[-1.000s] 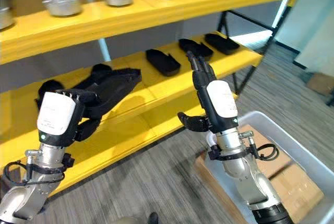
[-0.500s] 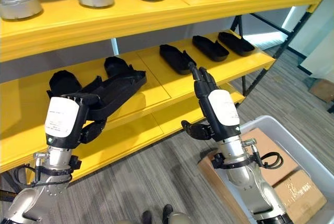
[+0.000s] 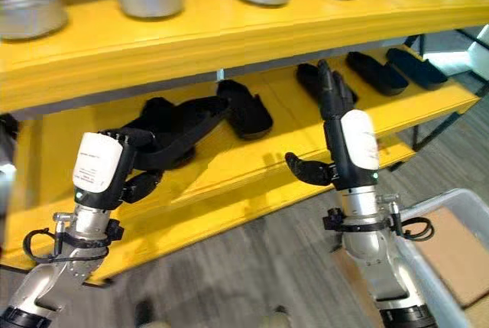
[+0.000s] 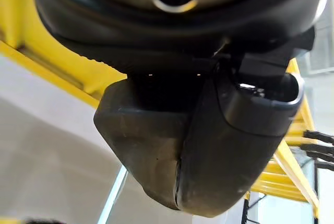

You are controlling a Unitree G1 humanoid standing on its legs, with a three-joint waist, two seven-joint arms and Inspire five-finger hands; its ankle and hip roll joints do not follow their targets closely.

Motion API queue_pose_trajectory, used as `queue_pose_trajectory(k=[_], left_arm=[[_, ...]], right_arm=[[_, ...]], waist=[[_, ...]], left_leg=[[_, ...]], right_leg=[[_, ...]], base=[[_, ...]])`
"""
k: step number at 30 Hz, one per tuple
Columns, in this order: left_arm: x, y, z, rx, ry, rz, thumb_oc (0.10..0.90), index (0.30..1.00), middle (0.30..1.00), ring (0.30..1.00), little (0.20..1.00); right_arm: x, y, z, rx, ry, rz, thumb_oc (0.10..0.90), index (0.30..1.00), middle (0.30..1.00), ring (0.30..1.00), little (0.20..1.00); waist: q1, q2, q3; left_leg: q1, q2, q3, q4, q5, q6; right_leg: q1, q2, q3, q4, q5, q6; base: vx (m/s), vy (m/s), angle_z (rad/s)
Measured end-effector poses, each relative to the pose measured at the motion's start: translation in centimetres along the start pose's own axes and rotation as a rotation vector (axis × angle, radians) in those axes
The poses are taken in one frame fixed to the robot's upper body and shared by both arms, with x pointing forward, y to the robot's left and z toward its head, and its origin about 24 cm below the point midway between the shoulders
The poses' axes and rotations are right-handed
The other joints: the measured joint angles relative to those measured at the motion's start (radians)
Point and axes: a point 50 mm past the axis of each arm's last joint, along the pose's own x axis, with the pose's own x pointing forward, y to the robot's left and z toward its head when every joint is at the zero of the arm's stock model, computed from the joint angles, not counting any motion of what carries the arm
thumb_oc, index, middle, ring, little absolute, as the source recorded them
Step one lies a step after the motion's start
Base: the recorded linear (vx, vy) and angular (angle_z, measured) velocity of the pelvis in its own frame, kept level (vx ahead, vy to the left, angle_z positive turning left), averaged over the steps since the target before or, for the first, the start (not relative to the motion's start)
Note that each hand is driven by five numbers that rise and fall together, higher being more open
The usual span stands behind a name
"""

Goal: Move parts from the plastic box to the shelf.

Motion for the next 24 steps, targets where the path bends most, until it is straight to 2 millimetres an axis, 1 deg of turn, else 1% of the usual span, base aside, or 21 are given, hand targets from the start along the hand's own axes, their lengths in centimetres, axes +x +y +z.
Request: queue_pose_trajectory(k=[1, 2, 3, 4, 5, 6, 8, 10, 12, 13, 16, 19, 24], left_arm=[[0.1, 0.1, 0.0, 0.001, 0.001, 0.004, 0.4, 0.3, 0.3, 0.3, 0.3], [0.1, 0.2, -0.1, -0.003, 0.009, 0.009, 0.4, 0.3, 0.3, 0.3, 0.3], [0.2, 0.4, -0.2, -0.013, 0.017, 0.017, 0.4, 0.3, 0.3, 0.3, 0.3], [0.3, 0.6, -0.5, -0.001, 0.03, 0.029, 0.4, 0.3, 0.3, 0.3, 0.3], [0.3, 0.8, -0.7, 0.011, 0.038, 0.034, 0.4, 0.3, 0.3, 0.3, 0.3], [0.4, 0.9, -0.8, 0.017, 0.043, 0.039, 0.4, 0.3, 0.3, 0.3, 0.3], [0.4, 1.1, -0.9, 0.021, 0.046, 0.044, 0.4, 0.3, 0.3, 0.3, 0.3], [0.4, 1.0, -0.7, 0.012, 0.047, 0.048, 0.4, 0.3, 0.3, 0.3, 0.3], [0.3, 0.8, -0.6, 0.005, 0.048, 0.045, 0.4, 0.3, 0.3, 0.3, 0.3], [0.2, 0.9, -0.4, 0.003, 0.045, 0.045, 0.4, 0.3, 0.3, 0.3, 0.3], [-0.1, 0.9, -0.3, 0.0, 0.046, 0.042, 0.4, 0.3, 0.3, 0.3, 0.3], [-0.9, 0.7, -0.4, 0.005, 0.063, 0.016, 0.4, 0.3, 0.3, 0.3, 0.3], [-3.6, 0.2, -1.4, 0.049, 0.169, -0.059, 0.4, 0.3, 0.3, 0.3, 0.3]], right_arm=[[-0.4, 0.6, 0.0, 0.008, 0.005, 0.028, 0.9, 1.0, 1.0, 1.0, 1.0], [-0.6, 1.0, 0.2, 0.002, -0.005, 0.052, 0.9, 1.0, 1.0, 1.0, 1.0], [-0.6, 1.2, 0.4, 0.003, -0.015, 0.061, 0.9, 1.0, 1.0, 1.0, 1.0], [-0.6, 1.2, 0.3, 0.0, -0.014, 0.064, 0.9, 1.0, 1.0, 1.0, 1.0], [-0.6, 1.2, 0.3, 0.0, -0.014, 0.061, 0.9, 1.0, 1.0, 1.0, 1.0], [-0.6, 1.3, 0.3, 0.003, -0.007, 0.059, 0.9, 1.0, 1.0, 1.0, 1.0], [-0.6, 1.2, 0.2, -0.002, -0.002, 0.06, 0.9, 1.0, 1.0, 1.0, 1.0], [-0.6, 1.3, 0.2, -0.004, -0.001, 0.061, 0.9, 1.0, 1.0, 1.0, 1.0], [-0.6, 1.3, 0.2, -0.004, 0.0, 0.061, 0.9, 1.0, 1.0, 1.0, 1.0], [-0.6, 1.3, 0.2, -0.005, 0.002, 0.061, 0.9, 1.0, 1.0, 1.0, 1.0], [-0.6, 1.3, 0.2, -0.007, 0.007, 0.062, 0.9, 1.0, 1.0, 1.0, 1.0], [-0.6, 1.3, 0.1, -0.008, 0.008, 0.066, 0.9, 1.0, 1.0, 1.0, 1.0], [-0.7, 1.5, 0.1, -0.009, 0.011, 0.095, 0.9, 1.0, 1.0, 1.0, 1.0]], waist=[[0.008, 0.0, 0.001], [0.023, -0.004, -0.002], [0.039, -0.002, 0.0], [0.056, -0.007, -0.004], [0.068, -0.017, -0.01], [0.073, -0.023, -0.011], [0.072, -0.023, -0.011], [0.082, -0.034, -0.011], [0.078, -0.041, -0.015], [0.073, -0.046, -0.019], [0.066, -0.057, -0.027], [0.062, -0.067, -0.039], [0.066, -0.068, -0.04]], left_leg=[[0.0, -0.023, -0.005, -0.002, 0.0, 0.024], [0.006, -0.036, -0.012, -0.004, 0.007, 0.039], [0.008, -0.051, -0.016, -0.005, 0.003, 0.06], [0.01, -0.072, -0.014, -0.005, 0.004, 0.067], [0.005, -0.092, -0.003, 0.004, -0.005, 0.083], [0.002, -0.117, -0.004, 0.012, -0.01, 0.091], [-0.006, -0.134, -0.016, 0.02, -0.014, 0.099], [-0.012, -0.134, -0.014, 0.029, -0.017, 0.098], [-0.016, -0.127, -0.013, 0.032, -0.017, 0.098], [-0.017, -0.124, -0.011, 0.032, -0.016, 0.098], [-0.015, -0.118, -0.006, 0.03, -0.015, 0.097], [-0.005, -0.111, 0.002, 0.015, -0.007, 0.086], [0.013, -0.093, 0.001, -0.003, 0.005, 0.074]], right_leg=[[0.012, 0.007, -0.013, -0.001, 0.007, 0.002], [0.022, 0.02, -0.05, -0.004, -0.011, 0.018], [0.041, 0.052, -0.056, -0.025, -0.037, 0.024], [0.048, 0.059, -0.102, -0.04, -0.049, 0.011], [0.064, 0.053, -0.109, -0.057, -0.044, 0.006], [0.077, 0.038, -0.109, -0.078, -0.037, 0.01], [0.086, 0.023, -0.109, -0.085, -0.03, 0.014], [0.086, 0.025, -0.109, -0.094, -0.032, 0.015], [0.086, 0.032, -0.108, -0.105, -0.029, 0.022], [0.086, 0.036, -0.106, -0.111, -0.023, 0.031], [0.086, 0.041, -0.102, -0.119, -0.019, 0.036], [0.086, 0.047, -0.094, -0.127, -0.016, 0.036], [0.104, 0.067, -0.098, -0.147, -0.012, 0.037]], base=[[0.07, 0.138, 0.51], [0.08, 0.147, 0.39], [0.08, 0.131, 0.3], [0.11, 0.171, 0.2], [0.06, 0.092, 0.12], [0.07, 0.11, 0.15], [0.07, 0.102, 0.19], [0.05, 0.054, 0.0], [0.01, 0.032, -0.07], [0.01, 0.019, -0.06], [0.07, -0.008, -0.07], [0.03, -0.02, -0.09], [0.02, -0.043, -0.01]])
